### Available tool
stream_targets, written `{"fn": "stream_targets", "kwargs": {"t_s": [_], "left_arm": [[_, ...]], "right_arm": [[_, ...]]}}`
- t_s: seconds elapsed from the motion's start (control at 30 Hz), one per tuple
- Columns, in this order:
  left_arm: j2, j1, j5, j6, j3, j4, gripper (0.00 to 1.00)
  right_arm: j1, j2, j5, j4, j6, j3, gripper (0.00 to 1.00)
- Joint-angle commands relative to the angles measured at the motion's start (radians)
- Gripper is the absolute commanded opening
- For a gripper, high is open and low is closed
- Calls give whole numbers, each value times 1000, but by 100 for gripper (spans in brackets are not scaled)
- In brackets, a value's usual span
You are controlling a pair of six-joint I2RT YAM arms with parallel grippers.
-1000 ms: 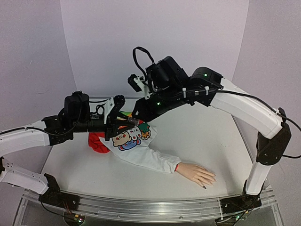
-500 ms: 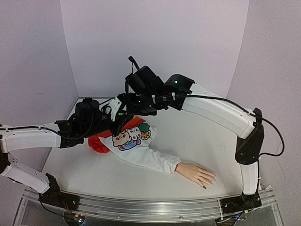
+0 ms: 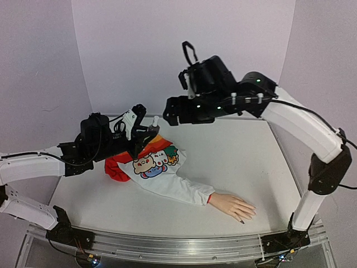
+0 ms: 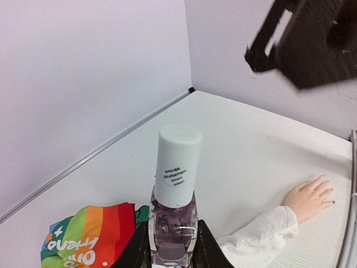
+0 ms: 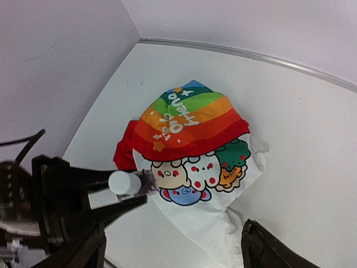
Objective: Paint the nails
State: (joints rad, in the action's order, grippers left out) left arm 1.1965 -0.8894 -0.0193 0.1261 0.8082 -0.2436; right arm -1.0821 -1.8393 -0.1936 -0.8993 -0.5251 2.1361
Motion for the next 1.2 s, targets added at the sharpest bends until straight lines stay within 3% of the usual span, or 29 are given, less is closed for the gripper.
{"fn": "stream_targets", "kwargs": {"t_s": [0.0, 0.1, 0.2, 0.3, 0.43, 0.67, 1.17], "left_arm": [[-108, -1, 280, 4, 9, 65, 0], [-146, -1, 564, 7, 27, 98, 0], [-133, 0, 732, -9, 91, 158, 0], [-99, 0, 823, -14, 149, 231, 0], [-88, -1, 864, -25, 167, 236, 0], [-78, 1, 883, -20, 169, 237, 0], [-70, 1, 877, -15, 175, 237, 0]], "right_arm": [[57, 177, 291, 28, 339, -147, 85], [60, 251, 559, 69, 607, -243, 82], [61, 278, 754, 84, 761, -264, 78], [61, 255, 884, 84, 824, -235, 72], [61, 215, 998, 83, 865, -210, 53], [58, 178, 1017, 94, 860, -183, 52], [44, 110, 1018, 95, 832, -128, 34]]}}
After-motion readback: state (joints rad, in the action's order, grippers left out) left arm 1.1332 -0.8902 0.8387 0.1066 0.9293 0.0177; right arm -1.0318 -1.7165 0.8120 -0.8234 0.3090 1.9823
